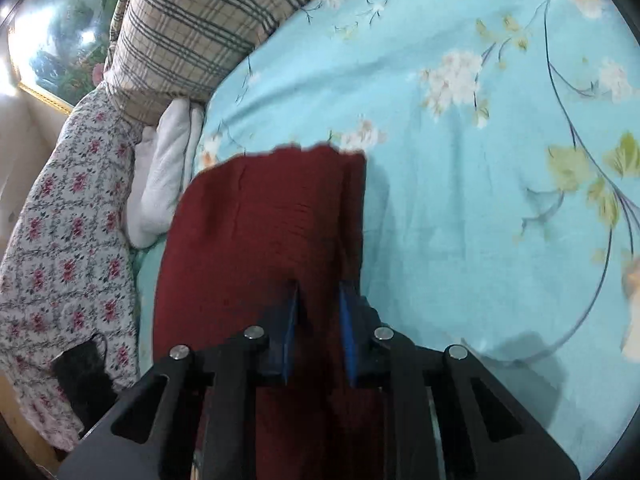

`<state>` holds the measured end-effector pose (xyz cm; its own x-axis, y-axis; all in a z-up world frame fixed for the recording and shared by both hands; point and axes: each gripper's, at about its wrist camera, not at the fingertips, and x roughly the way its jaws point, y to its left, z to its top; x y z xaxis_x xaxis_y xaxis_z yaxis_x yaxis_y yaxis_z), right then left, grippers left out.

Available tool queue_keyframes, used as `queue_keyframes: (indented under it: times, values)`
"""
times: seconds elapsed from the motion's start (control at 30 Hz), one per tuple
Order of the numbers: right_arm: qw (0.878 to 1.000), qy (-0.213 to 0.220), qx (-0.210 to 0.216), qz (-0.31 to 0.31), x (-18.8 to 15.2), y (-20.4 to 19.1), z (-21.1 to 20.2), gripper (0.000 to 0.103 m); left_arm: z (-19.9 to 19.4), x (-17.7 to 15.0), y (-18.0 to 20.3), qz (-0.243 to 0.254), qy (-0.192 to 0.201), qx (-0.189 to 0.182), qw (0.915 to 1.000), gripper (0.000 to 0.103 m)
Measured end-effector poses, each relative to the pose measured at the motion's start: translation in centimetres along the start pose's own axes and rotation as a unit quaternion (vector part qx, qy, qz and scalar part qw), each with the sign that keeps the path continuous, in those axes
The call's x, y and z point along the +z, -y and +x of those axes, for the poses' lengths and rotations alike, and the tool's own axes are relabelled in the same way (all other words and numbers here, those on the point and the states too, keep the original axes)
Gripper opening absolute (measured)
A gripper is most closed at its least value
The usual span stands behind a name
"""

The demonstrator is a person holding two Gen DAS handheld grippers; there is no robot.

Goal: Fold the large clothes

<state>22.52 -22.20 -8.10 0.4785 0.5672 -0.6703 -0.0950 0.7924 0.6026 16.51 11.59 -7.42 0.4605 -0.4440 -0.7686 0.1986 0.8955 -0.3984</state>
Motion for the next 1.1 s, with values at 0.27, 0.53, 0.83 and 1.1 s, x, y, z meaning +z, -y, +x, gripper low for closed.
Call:
queue_keyframes:
  times: [0.27, 0.53, 0.83, 1.1]
  values:
    - [0.997, 0.028, -0.061, -0.026, 0.1, -1.0, -1.0, 0.012, 1.3, -0.1, 1.3, 0.036, -0.006, 0.022, 0.9991, 0.071]
    - [0.993, -0.010, -0.001, -0.115, -5.4, -5.6, -4.1, 0.012, -0.9, -0.4, 0.7, 0.020, -0.003, 0.007, 0.9998, 0.071]
    - [0.994, -0.030, -0.043, -0.091, -8.2, -1.1, -1.8, 0.004, 0.4, -1.6, 0.7, 0.049, -0.013, 0.041, 0.9979, 0.073]
    - [0.996, -0.030, -0.035, -0.079, -8.8, -1.4, -1.9, 0.004, 1.4, -1.6, 0.9, 0.046, -0.003, 0.052, 0.9976, 0.078]
